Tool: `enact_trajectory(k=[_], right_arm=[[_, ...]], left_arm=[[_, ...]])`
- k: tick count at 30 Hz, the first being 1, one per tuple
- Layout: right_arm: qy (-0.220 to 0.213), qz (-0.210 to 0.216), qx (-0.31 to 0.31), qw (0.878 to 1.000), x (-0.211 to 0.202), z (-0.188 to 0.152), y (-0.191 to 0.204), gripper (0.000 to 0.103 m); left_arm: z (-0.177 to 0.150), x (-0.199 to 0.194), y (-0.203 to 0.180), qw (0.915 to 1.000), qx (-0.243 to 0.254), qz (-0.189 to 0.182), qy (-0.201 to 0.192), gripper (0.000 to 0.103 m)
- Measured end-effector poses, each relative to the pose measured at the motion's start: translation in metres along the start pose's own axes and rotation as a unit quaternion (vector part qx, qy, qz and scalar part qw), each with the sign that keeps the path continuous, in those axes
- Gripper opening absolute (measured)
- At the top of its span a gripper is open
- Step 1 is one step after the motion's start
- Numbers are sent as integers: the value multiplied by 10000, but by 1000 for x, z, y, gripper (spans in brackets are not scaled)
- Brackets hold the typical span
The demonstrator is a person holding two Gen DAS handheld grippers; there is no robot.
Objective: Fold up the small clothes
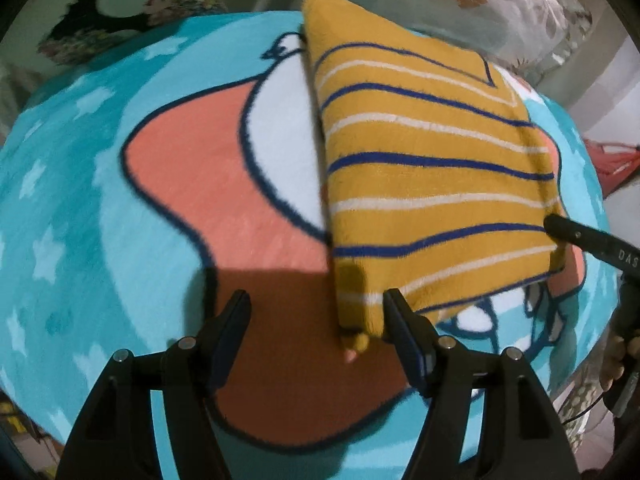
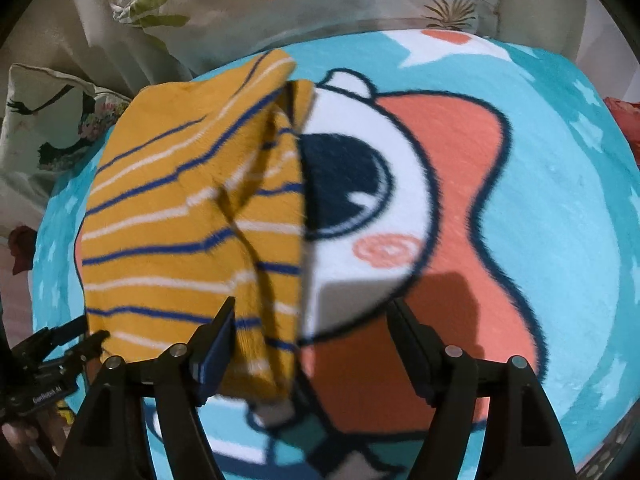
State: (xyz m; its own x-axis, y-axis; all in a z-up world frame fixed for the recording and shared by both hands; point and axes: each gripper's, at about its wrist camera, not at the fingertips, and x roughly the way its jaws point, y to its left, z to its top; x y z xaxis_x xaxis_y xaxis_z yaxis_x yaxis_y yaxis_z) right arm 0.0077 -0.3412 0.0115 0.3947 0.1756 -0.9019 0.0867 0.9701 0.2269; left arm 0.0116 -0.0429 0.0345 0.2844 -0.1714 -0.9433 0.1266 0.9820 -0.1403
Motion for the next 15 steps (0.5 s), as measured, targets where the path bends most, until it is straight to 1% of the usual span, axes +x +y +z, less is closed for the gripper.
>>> enact_trajectory(k=[2, 4, 5, 6, 8, 9, 11, 13, 15], right_arm=[[-74, 107, -43, 9999, -10, 0, -5, 78], [-372, 124, -205, 9990, -29, 8, -6, 78], [-520, 120, -261, 9982, -37, 13, -6, 78], [-681, 214, -285, 9970, -45, 21, -5, 78], [-852, 511, -166, 9949, -53, 38, -4, 76], [-873, 714, -93, 9936, -55, 46, -2, 71], [-866, 1315, 76, 9875, -51, 66, 7, 65], [-747, 1616, 123, 9839, -35, 82, 22, 64], [-611, 1645, 58, 9845, -16, 92, 35, 64]], left_arm=[[-1, -13, 1, 9999, -117, -27, -106, 67], [4, -33, 2, 9988, -222, 12, -426, 67], [7, -38, 1, 9983, -262, -3, -522, 67], [14, -44, 0, 9973, -332, -41, -646, 67], [29, -47, -2, 9965, -373, -37, -752, 67], [40, -46, -7, 9959, -332, 16, -841, 67], [63, -38, -21, 9951, -208, 135, -962, 67], [77, -29, -24, 9956, -173, 102, -915, 67], [89, -10, -30, 9967, -127, 37, -798, 67]])
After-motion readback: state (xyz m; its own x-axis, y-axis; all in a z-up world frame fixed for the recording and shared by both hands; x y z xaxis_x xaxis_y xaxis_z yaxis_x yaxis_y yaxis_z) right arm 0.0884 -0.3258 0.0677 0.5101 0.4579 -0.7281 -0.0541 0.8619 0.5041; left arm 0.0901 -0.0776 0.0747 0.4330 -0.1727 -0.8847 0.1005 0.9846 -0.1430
